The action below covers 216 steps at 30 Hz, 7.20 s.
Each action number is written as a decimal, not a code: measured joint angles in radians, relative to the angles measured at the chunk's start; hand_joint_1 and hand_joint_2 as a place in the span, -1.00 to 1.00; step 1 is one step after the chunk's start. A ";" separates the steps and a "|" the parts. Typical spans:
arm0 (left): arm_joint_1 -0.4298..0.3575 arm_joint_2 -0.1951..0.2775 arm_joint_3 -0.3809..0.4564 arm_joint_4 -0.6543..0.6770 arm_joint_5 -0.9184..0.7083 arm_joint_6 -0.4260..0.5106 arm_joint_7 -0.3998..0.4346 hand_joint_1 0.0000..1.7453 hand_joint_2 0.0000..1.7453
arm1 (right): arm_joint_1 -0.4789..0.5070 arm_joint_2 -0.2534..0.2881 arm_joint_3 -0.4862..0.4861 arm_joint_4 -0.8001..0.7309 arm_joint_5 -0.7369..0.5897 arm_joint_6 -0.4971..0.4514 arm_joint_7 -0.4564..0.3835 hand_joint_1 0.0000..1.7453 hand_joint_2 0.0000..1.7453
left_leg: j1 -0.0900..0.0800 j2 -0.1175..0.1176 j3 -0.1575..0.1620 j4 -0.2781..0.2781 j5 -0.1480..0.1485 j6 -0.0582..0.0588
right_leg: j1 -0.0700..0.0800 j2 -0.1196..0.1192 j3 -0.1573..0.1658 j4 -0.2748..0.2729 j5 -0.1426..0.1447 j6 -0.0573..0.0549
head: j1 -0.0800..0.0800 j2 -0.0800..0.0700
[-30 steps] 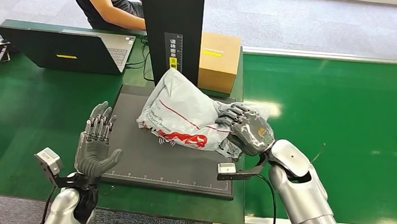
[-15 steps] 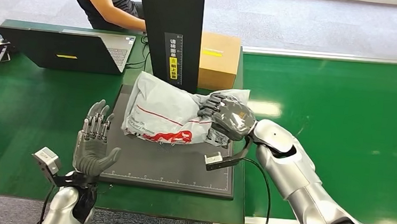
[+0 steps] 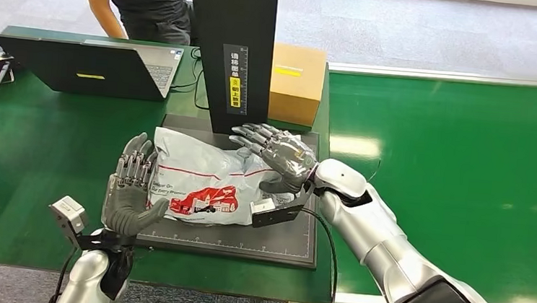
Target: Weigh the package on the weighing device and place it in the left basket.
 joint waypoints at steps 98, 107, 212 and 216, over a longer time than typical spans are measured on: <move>0.095 -0.059 0.047 -0.154 -0.065 0.003 0.064 -1.00 1.00 | 0.718 0.147 -0.704 -0.725 -0.717 0.277 0.145 -1.00 1.00 | 0.000 0.000 0.001 0.000 -0.003 0.000 | 0.000 0.000 0.000 0.000 -0.002 -0.001 | 0.000 0.000; 0.093 -0.060 0.052 -0.154 -0.065 0.003 0.064 -1.00 1.00 | 0.711 0.147 -0.705 -0.706 -0.720 0.283 0.145 -1.00 1.00 | 0.000 0.000 0.001 0.000 -0.003 0.000 | 0.000 0.000 0.000 0.000 -0.002 -0.001 | 0.000 0.000; 0.065 -0.065 0.058 -0.098 0.016 -0.097 0.116 -1.00 1.00 | 0.694 0.148 -0.717 -0.674 -0.751 0.330 0.136 -1.00 1.00 | 0.000 0.000 0.001 0.000 -0.003 0.000 | 0.000 0.000 0.000 0.000 -0.002 -0.001 | 0.000 0.000; 0.063 -0.065 0.057 -0.088 0.034 -0.116 0.120 -1.00 1.00 | 0.692 0.148 -0.717 -0.670 -0.750 0.330 0.136 -1.00 1.00 | 0.000 0.000 0.001 0.000 -0.003 0.000 | 0.000 0.000 0.000 0.000 -0.002 -0.001 | 0.000 0.000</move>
